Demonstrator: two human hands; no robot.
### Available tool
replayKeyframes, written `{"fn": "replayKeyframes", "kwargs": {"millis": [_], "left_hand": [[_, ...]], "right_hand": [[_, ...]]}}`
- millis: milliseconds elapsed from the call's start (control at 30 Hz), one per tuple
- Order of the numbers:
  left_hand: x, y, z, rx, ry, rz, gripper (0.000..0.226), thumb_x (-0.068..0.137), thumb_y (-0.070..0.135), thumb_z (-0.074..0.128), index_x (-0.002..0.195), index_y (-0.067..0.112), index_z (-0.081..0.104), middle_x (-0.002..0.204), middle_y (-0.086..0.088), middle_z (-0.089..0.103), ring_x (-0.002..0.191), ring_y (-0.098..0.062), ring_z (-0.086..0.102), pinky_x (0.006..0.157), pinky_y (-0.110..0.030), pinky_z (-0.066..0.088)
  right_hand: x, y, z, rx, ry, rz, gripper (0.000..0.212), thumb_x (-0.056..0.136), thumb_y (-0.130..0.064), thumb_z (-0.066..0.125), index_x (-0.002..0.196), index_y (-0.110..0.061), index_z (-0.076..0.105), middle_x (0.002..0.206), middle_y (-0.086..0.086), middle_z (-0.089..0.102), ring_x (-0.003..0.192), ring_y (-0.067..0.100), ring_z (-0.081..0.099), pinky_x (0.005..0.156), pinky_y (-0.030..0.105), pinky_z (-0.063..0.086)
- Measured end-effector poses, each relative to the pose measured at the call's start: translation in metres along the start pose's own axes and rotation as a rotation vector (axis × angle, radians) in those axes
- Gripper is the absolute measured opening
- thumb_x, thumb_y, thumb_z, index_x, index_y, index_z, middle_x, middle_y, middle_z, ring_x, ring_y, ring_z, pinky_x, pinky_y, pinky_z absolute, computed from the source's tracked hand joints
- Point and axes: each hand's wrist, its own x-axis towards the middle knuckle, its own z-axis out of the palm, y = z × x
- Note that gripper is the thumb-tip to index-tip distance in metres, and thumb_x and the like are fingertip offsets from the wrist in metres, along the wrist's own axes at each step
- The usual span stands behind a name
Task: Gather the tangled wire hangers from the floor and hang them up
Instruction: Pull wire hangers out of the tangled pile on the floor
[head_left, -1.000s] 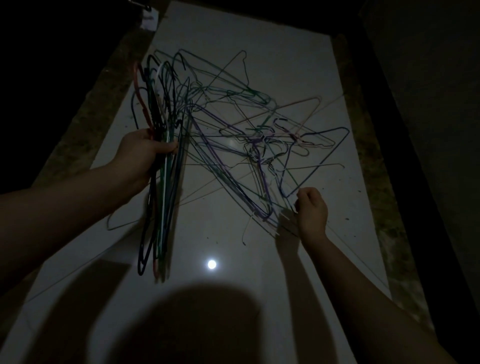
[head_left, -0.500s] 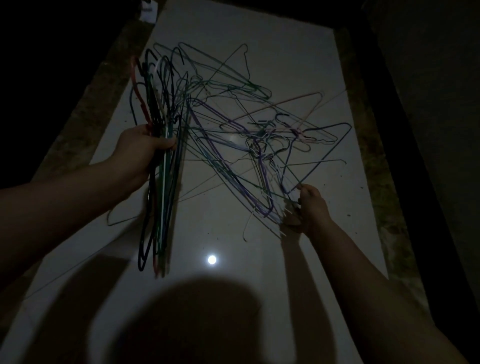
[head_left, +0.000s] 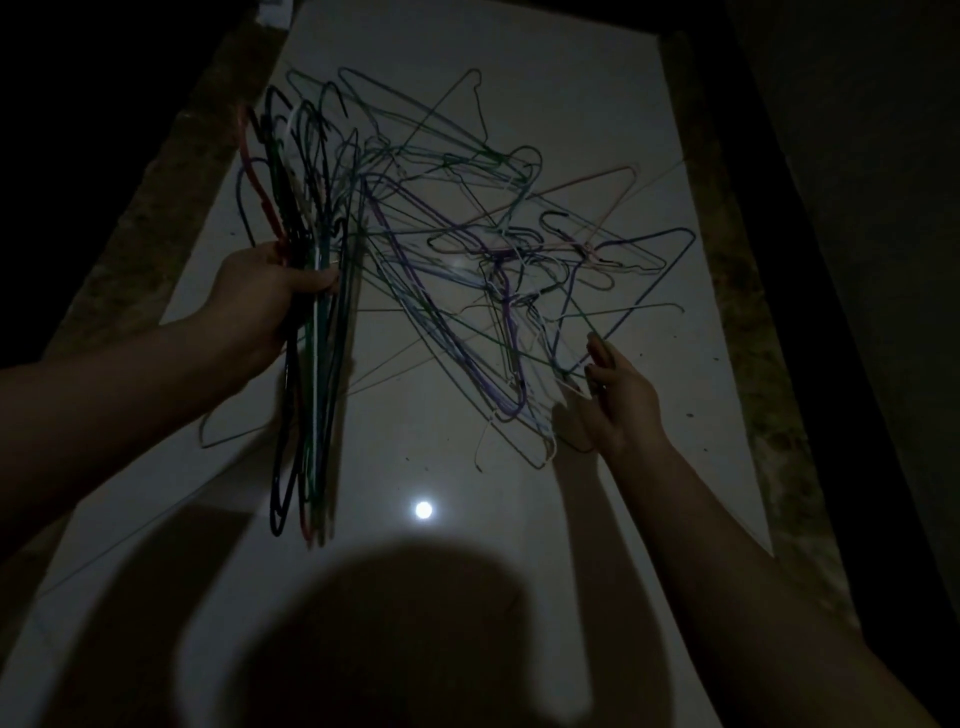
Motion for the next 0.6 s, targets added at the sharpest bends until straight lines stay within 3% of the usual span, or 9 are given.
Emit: {"fn": "replayKeyframes", "kwargs": {"millis": [100, 233, 333, 467, 533, 600], "left_hand": [[0.002, 0.000, 0.000, 0.006, 0.010, 0.002, 0.026, 0.085, -0.005, 0.057, 0.110, 0.005, 0.057, 0.053, 0.012, 0.065, 0.052, 0.000, 0.062, 0.050, -0.012, 0.047], [0.002, -0.002, -0.002, 0.007, 0.009, -0.010, 0.034, 0.086, -0.005, 0.057, 0.120, -0.003, 0.055, 0.072, 0.004, 0.064, 0.056, 0.001, 0.063, 0.055, -0.010, 0.048], [0.002, -0.003, -0.002, 0.013, 0.019, -0.004, 0.034, 0.085, -0.005, 0.057, 0.119, -0.003, 0.055, 0.069, 0.004, 0.065, 0.055, 0.001, 0.063, 0.053, -0.009, 0.047], [0.001, -0.002, -0.002, 0.002, 0.011, -0.003, 0.031, 0.084, -0.005, 0.058, 0.114, 0.000, 0.058, 0.061, 0.009, 0.066, 0.055, -0.001, 0.063, 0.052, -0.012, 0.048], [0.001, -0.001, -0.002, 0.003, 0.013, -0.008, 0.026, 0.084, -0.004, 0.059, 0.109, 0.003, 0.059, 0.058, 0.009, 0.065, 0.054, -0.001, 0.062, 0.050, -0.012, 0.047], [0.000, -0.001, -0.003, 0.000, 0.016, -0.012, 0.020, 0.084, -0.004, 0.059, 0.102, 0.005, 0.060, 0.057, 0.010, 0.066, 0.055, -0.002, 0.063, 0.050, -0.011, 0.047]], "right_hand": [[0.000, -0.002, 0.004, 0.088, -0.009, 0.020, 0.053, 0.093, 0.016, 0.023, 0.138, -0.002, 0.042, 0.146, 0.004, 0.042, 0.136, 0.025, 0.034, 0.113, 0.042, 0.025], [0.003, -0.001, 0.004, 0.140, 0.022, 0.030, 0.059, 0.087, 0.022, 0.018, 0.136, 0.001, 0.044, 0.136, 0.007, 0.046, 0.138, 0.027, 0.031, 0.114, 0.048, 0.026], [0.001, 0.001, 0.004, 0.110, 0.016, 0.045, 0.059, 0.088, 0.022, 0.021, 0.137, -0.002, 0.044, 0.145, 0.006, 0.042, 0.139, 0.023, 0.030, 0.113, 0.043, 0.029], [0.000, 0.002, 0.006, 0.049, -0.001, 0.080, 0.055, 0.090, 0.021, 0.032, 0.140, -0.002, 0.040, 0.146, 0.008, 0.040, 0.134, 0.025, 0.040, 0.104, 0.038, 0.040], [-0.001, 0.005, 0.007, 0.069, -0.034, 0.127, 0.049, 0.093, 0.017, 0.033, 0.138, 0.000, 0.039, 0.147, 0.019, 0.037, 0.132, 0.035, 0.041, 0.107, 0.044, 0.037], [-0.003, 0.009, 0.008, 0.060, -0.058, 0.156, 0.040, 0.096, 0.011, 0.036, 0.132, -0.004, 0.045, 0.140, 0.025, 0.042, 0.113, 0.037, 0.056, 0.100, 0.047, 0.045]]}}
